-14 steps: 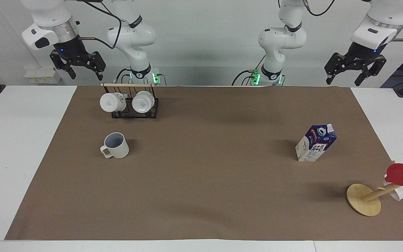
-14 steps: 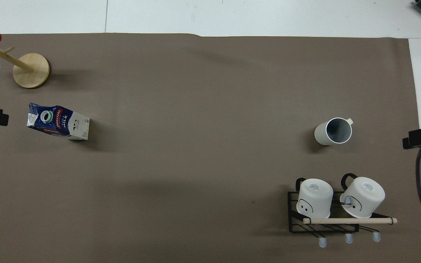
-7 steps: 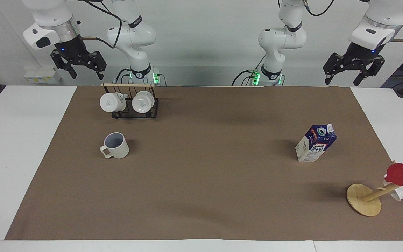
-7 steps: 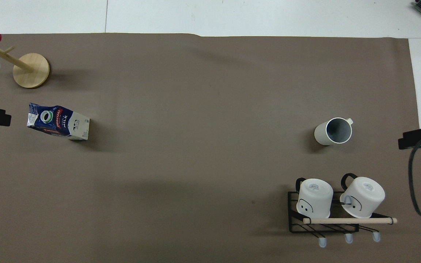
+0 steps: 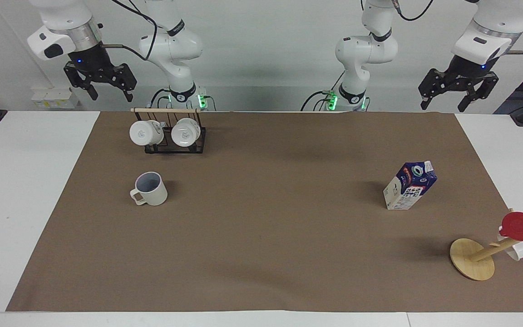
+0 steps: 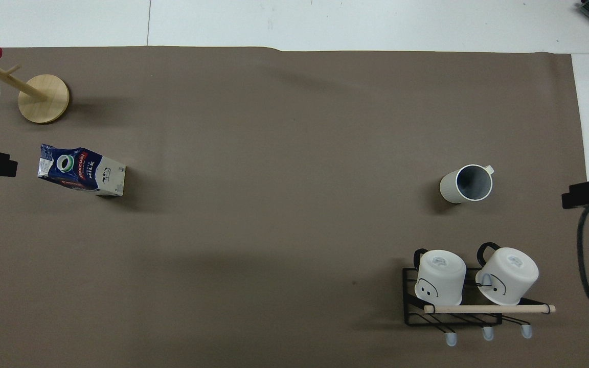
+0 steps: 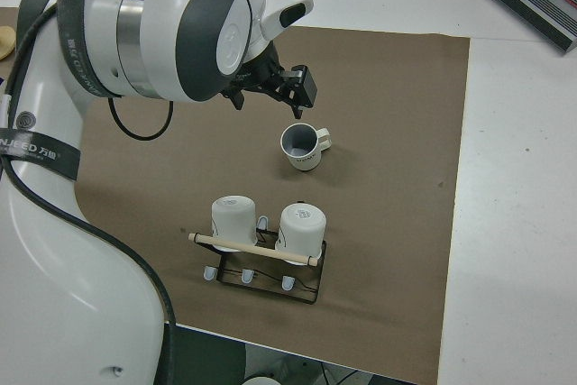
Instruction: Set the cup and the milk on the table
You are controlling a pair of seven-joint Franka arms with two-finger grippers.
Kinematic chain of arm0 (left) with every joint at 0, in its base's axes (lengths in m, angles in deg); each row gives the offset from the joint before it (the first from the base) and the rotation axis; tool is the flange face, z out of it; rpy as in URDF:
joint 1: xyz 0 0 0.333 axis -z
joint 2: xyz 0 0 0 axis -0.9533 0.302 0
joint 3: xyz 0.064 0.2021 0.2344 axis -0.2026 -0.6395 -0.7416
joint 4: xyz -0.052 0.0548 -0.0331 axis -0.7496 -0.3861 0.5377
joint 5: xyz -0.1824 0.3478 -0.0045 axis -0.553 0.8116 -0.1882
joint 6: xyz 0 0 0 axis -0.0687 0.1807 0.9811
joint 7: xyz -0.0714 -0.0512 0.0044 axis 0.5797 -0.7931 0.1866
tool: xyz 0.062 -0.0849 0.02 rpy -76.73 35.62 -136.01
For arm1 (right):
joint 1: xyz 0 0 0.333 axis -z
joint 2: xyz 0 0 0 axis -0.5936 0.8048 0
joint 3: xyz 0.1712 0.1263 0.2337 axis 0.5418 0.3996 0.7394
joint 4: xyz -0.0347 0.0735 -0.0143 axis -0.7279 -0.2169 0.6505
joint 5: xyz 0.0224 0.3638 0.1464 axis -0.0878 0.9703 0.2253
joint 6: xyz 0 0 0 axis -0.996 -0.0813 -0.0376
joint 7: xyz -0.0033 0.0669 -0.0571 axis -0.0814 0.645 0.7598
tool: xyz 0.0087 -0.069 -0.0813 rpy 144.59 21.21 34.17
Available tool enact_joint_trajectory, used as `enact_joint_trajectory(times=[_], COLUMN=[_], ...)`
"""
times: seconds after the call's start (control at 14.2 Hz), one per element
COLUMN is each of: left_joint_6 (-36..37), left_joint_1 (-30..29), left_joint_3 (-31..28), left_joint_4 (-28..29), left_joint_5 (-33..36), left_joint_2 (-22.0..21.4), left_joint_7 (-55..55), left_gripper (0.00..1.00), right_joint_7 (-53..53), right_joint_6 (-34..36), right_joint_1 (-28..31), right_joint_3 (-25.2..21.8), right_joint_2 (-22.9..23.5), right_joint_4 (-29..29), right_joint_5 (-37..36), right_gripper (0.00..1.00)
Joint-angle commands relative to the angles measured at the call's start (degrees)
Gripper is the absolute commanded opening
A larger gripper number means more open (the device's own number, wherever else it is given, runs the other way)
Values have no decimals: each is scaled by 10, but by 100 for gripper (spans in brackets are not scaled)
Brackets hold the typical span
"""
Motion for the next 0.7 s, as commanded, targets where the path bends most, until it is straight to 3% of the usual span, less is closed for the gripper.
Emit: enact_joint_trajectory(times=[0.0, 0.63], left_joint_6=[3, 1], left_joint_1=[1, 0], left_joint_3=[0, 0], left_joint_4=[19, 19], left_joint_5=[3, 3], left_joint_2=[-17, -17], left_joint_7=[3, 2], left_gripper=[100, 100], right_joint_7=[12, 5], right_joint_6=[-8, -14], right_joint_1=[7, 5], right_joint_3=[2, 2], right_joint_2=[-8, -10], right_joint_4=[6, 12], right_joint_5=[0, 1], right_gripper=[100, 100])
